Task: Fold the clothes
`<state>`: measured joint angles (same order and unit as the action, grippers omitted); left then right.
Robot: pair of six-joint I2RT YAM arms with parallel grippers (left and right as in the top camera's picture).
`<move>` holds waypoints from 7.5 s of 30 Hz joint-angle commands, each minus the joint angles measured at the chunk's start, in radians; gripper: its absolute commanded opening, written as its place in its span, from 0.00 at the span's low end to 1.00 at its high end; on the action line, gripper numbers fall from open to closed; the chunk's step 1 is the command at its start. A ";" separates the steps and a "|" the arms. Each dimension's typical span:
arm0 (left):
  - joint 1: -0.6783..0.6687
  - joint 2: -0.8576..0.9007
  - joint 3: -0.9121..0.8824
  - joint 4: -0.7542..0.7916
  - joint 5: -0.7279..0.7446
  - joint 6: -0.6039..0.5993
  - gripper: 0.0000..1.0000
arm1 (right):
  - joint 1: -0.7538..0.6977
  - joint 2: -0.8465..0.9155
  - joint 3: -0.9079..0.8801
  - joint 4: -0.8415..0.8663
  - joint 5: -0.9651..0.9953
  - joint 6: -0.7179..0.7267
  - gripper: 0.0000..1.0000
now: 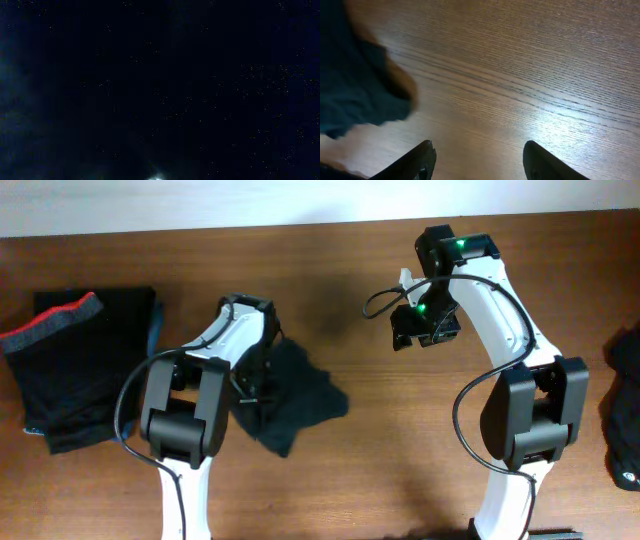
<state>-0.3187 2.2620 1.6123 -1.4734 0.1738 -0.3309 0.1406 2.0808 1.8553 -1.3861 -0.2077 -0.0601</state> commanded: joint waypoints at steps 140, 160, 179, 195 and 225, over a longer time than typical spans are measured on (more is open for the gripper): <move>0.489 0.008 0.974 -0.214 -0.044 0.430 0.00 | 0.119 -0.269 -0.013 0.207 0.272 0.072 0.67; 0.688 -0.201 0.975 -0.196 0.084 0.449 0.00 | 0.119 -0.268 -0.013 0.183 0.272 0.072 0.67; 0.843 -0.218 0.975 -0.166 0.113 0.449 0.01 | 0.120 -0.268 -0.013 0.168 0.269 0.072 0.67; 0.837 -0.154 0.973 -0.070 0.130 0.449 0.00 | 0.120 -0.268 -0.013 0.166 0.268 0.072 0.67; 0.931 -0.048 0.973 -0.214 -0.054 0.446 0.02 | 0.120 -0.268 -0.013 0.162 0.269 0.072 0.68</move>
<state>0.6044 2.2219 2.5736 -1.6867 0.2138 0.1059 0.2668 1.8202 1.8343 -1.2236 0.0525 0.0181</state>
